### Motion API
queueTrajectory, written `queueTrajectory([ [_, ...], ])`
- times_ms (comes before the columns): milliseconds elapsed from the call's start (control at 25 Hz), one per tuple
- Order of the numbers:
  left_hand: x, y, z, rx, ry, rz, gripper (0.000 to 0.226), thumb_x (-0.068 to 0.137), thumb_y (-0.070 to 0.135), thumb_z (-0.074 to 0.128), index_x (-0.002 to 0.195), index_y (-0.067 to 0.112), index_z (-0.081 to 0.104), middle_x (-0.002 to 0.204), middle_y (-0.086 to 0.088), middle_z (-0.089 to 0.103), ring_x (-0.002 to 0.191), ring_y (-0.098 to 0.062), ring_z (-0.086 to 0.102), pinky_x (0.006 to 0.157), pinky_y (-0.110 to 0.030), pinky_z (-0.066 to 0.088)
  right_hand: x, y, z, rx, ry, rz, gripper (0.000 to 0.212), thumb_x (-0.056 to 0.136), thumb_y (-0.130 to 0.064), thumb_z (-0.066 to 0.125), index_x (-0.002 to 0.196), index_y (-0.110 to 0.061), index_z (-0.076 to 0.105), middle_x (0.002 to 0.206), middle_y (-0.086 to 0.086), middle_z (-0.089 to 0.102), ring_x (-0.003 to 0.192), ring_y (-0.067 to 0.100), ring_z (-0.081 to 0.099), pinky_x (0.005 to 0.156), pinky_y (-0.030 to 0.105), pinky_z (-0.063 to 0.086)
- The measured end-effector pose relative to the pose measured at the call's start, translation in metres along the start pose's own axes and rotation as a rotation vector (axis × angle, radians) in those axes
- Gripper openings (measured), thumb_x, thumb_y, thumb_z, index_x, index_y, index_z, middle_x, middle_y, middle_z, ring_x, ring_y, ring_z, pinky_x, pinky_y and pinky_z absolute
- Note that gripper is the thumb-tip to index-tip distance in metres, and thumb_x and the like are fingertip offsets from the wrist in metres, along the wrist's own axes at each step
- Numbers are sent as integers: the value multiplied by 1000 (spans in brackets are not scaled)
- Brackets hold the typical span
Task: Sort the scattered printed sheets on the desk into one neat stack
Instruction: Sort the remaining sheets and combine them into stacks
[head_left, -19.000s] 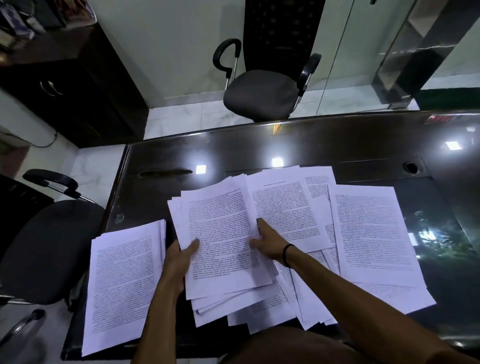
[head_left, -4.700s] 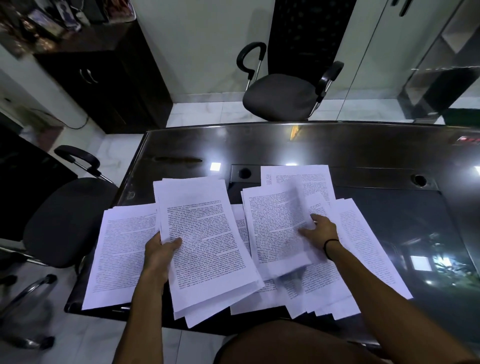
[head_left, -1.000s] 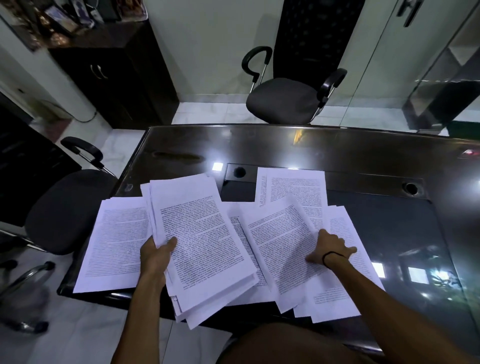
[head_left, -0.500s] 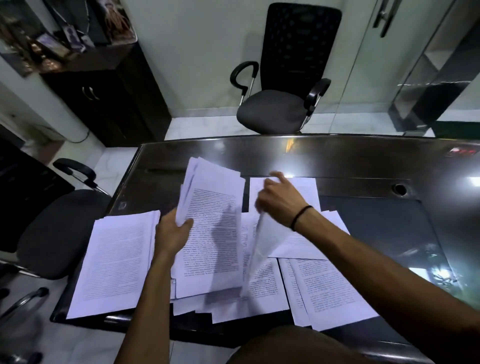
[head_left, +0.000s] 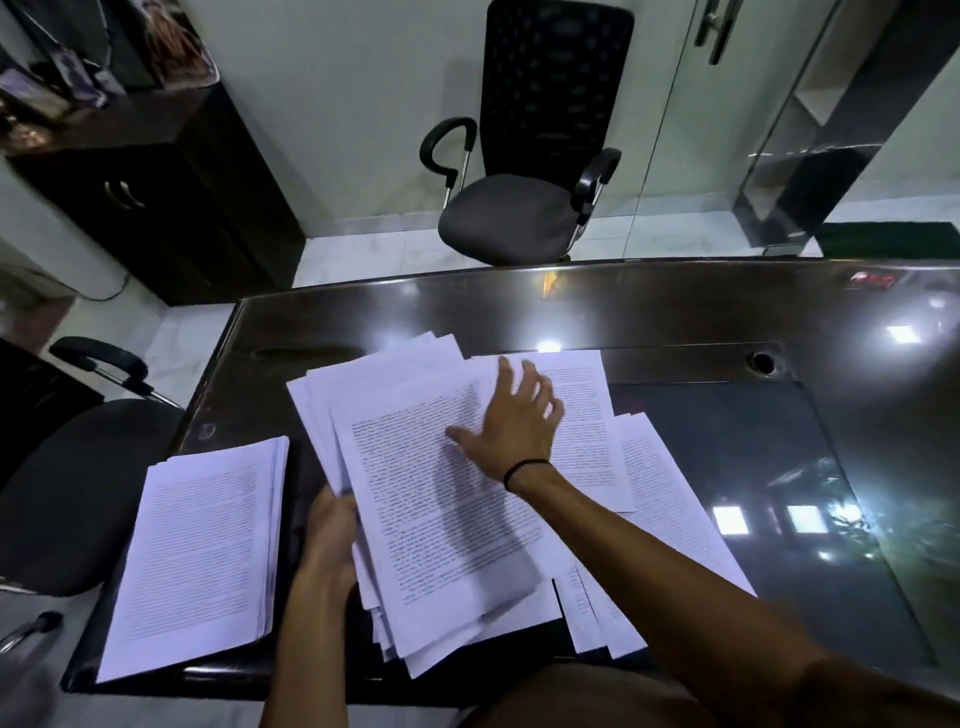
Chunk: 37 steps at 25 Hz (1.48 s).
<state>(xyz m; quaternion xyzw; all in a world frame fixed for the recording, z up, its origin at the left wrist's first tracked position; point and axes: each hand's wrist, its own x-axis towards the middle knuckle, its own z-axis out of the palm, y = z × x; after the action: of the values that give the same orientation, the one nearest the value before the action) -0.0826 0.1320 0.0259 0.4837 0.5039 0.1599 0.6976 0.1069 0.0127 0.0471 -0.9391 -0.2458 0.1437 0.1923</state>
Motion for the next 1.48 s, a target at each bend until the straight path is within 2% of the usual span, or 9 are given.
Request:
queueTrajectory([
  [120,4,-3,-17,-91,-7,-66,22,97,18,60,111,12,76,113,-22,74,101,-40,71,96,-57,53,12,26,12,614,-449,102,71,80,-46,77,134,-11,48,137,11,56,122,30,55,105,50,45],
  [200,5,-1,-15,-210,-36,-169,37,99,44,57,113,16,77,111,-15,75,99,-36,71,95,-51,52,6,28,23,733,-436,63,46,86,-34,73,124,-14,56,125,6,64,112,26,61,99,47,49],
  [280,9,-4,-8,-145,-78,-146,33,98,46,60,114,21,74,111,-7,76,102,-31,71,93,-45,52,4,26,33,707,-397,32,41,89,-34,68,124,-20,53,123,1,62,110,23,59,95,41,49],
  [480,31,-23,-7,132,84,-19,21,92,3,70,111,13,72,107,-9,75,92,-27,72,85,-40,56,28,52,45,696,-407,132,39,81,-41,77,109,-24,55,112,2,66,102,23,63,89,43,55],
  [640,42,-22,-12,120,124,-33,22,93,6,70,113,16,70,109,-6,74,100,-31,71,91,-44,55,54,101,36,20,-141,314,69,67,-59,79,122,-32,49,133,4,46,125,29,43,97,50,44],
  [840,56,-16,-2,138,100,-46,21,93,7,70,111,18,70,108,-4,74,98,-29,71,91,-46,56,64,148,30,-4,-191,574,109,57,-52,90,140,-25,25,149,12,23,132,41,34,99,63,40],
  [1000,61,-10,8,180,85,-41,20,94,7,70,109,20,70,108,-5,74,97,-28,71,88,-44,57,70,155,24,182,-150,581,97,61,-38,93,132,-13,32,132,18,49,117,40,54,91,51,52],
  [1200,54,-4,7,181,93,-19,19,95,5,68,106,20,68,102,-1,73,92,-24,70,85,-41,56,67,153,20,72,-166,635,104,63,-45,90,138,-10,29,143,22,35,126,44,46,93,52,49],
  [1480,44,-3,-9,203,118,26,29,94,7,69,122,16,67,112,-4,73,102,-29,70,87,-41,57,65,147,8,243,-79,341,34,88,-18,69,119,-7,57,116,19,66,103,38,61,85,40,49],
])
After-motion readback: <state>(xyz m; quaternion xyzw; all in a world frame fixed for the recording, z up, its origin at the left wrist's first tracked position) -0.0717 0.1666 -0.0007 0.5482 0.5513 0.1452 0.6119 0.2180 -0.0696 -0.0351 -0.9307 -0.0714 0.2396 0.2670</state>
